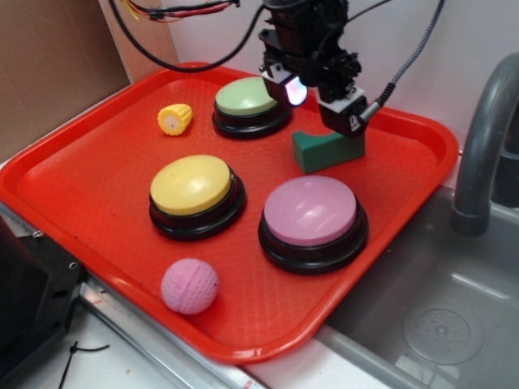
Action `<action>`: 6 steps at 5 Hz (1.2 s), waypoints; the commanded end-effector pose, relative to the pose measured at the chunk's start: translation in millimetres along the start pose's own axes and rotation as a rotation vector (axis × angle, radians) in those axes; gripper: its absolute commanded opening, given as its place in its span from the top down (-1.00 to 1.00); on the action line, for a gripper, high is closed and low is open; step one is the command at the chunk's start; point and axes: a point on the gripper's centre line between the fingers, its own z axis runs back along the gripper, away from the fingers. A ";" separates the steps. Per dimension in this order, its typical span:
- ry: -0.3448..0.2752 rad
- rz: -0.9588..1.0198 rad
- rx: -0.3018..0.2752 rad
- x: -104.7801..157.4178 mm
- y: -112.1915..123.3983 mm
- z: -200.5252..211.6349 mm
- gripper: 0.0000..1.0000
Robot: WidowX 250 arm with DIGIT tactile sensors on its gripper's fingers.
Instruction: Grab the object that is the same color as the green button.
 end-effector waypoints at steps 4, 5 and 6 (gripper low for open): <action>0.063 0.032 0.025 12.1 6.6 -26.8 1.00; 0.118 0.023 -0.002 1.5 11.3 6.7 1.00; 0.140 0.032 0.021 -10.5 32.2 58.7 1.00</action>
